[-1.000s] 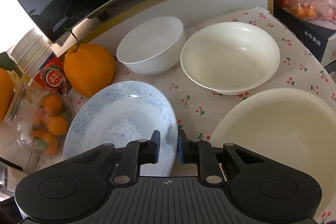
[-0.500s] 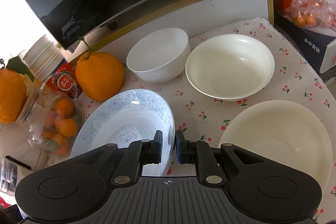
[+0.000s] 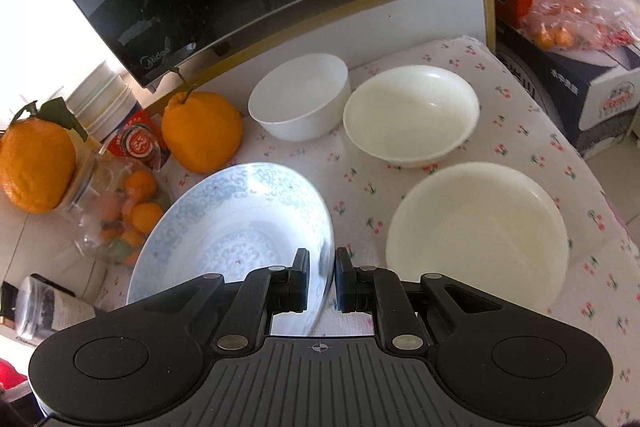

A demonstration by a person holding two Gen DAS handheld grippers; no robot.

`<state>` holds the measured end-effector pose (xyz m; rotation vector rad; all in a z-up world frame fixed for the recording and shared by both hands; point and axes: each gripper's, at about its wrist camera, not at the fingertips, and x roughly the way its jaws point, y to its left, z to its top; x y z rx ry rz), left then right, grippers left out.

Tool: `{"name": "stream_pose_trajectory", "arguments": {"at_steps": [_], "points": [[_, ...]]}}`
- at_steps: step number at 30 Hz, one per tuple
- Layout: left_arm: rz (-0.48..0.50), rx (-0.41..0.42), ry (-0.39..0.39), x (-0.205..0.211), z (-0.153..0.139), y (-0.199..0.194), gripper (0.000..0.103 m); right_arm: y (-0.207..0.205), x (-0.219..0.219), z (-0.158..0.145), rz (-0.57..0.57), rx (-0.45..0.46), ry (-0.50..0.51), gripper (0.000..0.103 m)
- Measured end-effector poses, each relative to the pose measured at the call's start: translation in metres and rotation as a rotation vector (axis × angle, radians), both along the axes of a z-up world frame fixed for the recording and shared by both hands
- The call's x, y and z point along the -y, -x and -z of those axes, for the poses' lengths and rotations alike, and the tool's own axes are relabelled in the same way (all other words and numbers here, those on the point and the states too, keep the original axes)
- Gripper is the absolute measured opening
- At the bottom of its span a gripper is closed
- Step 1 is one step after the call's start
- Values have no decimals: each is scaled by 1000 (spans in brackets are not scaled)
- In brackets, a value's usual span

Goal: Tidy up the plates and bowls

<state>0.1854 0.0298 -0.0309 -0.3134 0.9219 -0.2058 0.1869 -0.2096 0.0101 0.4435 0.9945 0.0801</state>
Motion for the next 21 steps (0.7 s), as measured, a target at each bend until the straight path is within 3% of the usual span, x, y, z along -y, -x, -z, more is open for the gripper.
{"name": "stream_pose_trajectory", "arguments": {"at_steps": [11, 21], "points": [[76, -8, -43, 0, -6, 28, 14, 37, 3, -9, 5, -36, -1, 14], [147, -36, -84, 4, 14, 32, 16, 47, -2, 14, 0, -68, 18, 14]]}}
